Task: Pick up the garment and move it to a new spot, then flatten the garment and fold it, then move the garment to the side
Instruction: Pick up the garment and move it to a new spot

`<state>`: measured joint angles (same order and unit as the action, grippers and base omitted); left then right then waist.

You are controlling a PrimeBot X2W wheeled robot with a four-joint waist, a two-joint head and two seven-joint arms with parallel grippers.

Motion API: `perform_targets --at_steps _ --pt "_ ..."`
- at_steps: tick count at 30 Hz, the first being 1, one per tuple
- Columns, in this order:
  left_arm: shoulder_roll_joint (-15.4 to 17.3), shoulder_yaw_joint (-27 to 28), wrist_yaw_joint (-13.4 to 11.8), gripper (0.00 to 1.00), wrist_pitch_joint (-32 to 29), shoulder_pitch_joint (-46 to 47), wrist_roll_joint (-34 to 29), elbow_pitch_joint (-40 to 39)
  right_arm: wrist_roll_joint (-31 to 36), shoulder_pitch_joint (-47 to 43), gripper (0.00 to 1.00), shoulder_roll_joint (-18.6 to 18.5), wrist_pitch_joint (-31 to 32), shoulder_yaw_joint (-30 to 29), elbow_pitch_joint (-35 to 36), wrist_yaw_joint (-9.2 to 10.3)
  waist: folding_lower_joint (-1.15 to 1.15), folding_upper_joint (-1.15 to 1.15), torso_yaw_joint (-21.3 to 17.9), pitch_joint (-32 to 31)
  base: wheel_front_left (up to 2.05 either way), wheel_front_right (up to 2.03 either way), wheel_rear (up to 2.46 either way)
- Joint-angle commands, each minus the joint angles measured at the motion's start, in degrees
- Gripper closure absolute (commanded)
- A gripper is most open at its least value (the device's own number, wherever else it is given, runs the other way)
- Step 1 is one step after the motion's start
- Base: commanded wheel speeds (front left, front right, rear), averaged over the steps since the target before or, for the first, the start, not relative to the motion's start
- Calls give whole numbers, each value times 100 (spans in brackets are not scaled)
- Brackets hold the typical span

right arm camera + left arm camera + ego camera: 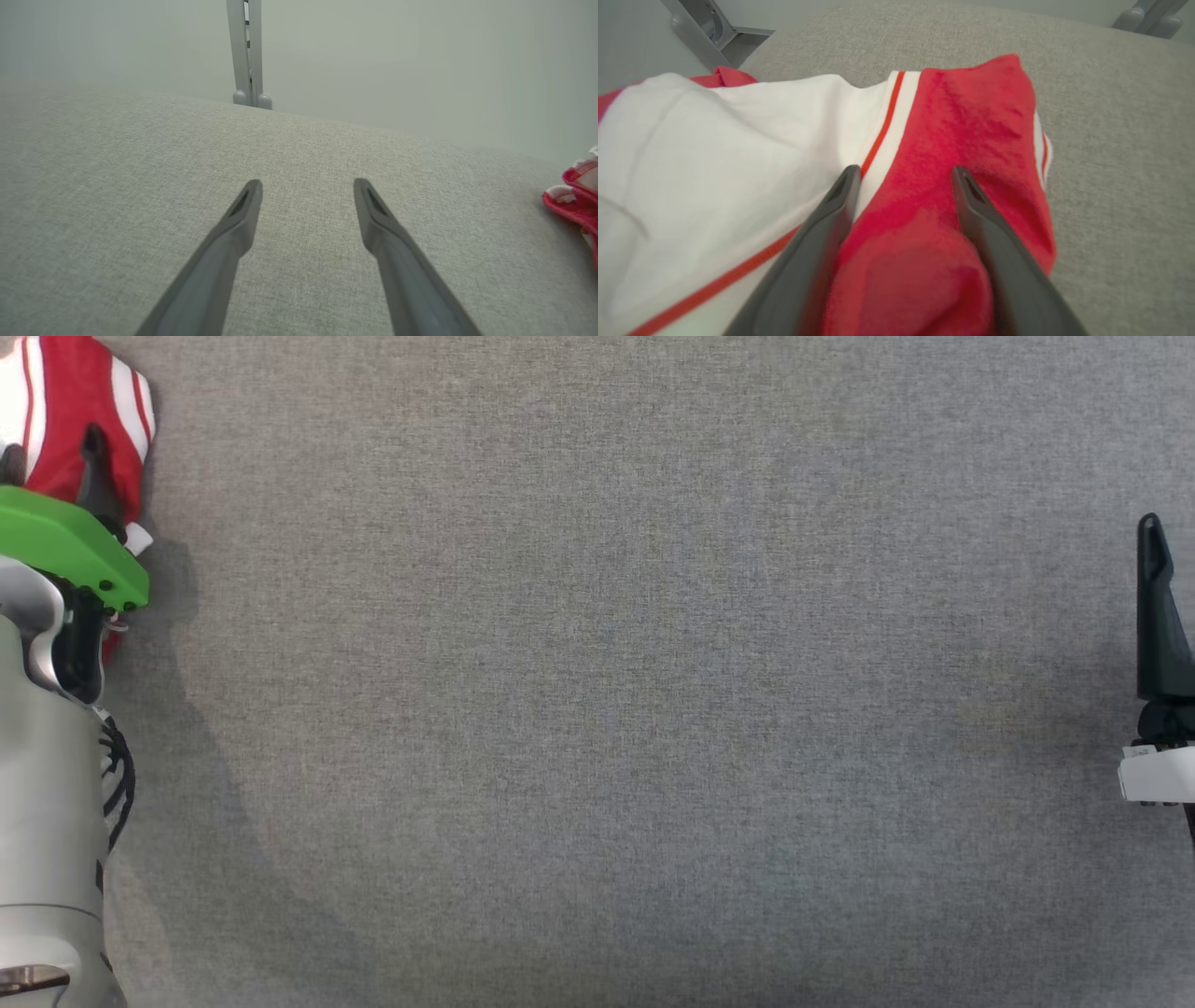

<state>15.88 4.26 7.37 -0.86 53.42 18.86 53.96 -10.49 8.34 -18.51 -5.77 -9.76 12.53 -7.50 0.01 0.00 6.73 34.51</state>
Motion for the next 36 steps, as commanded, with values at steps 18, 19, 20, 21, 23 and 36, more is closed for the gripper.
perform_targets --at_steps 18,19,20,21,23,36 --pt "498 -578 -4 100 597 -25 482 -31 -111 48 0 252 -200 327 -467 1 -1 0 -118 -827 0 0 0" --pt "553 -593 -10 100 716 11 441 -108 -123 34 0 291 -242 343 -542 1 -1 0 -149 -915 0 0 0" --pt "606 -621 -14 100 822 39 386 -174 -124 23 0 333 -294 368 -638 1 -1 0 -185 -1022 0 0 0" --pt "635 -642 -20 100 898 71 350 -250 -130 14 0 371 -327 389 -699 1 -1 0 -215 -1087 0 0 0" --pt "680 -701 -28 100 1030 125 294 -436 -163 -8 0 461 -421 443 -870 1 -1 0 -297 -1261 0 0 0" --pt "816 -1360 -5 100 444 350 -14 -2586 -287 -166 0 964 -867 507 -1875 1 -1 0 -1120 -2256 0 0 0"
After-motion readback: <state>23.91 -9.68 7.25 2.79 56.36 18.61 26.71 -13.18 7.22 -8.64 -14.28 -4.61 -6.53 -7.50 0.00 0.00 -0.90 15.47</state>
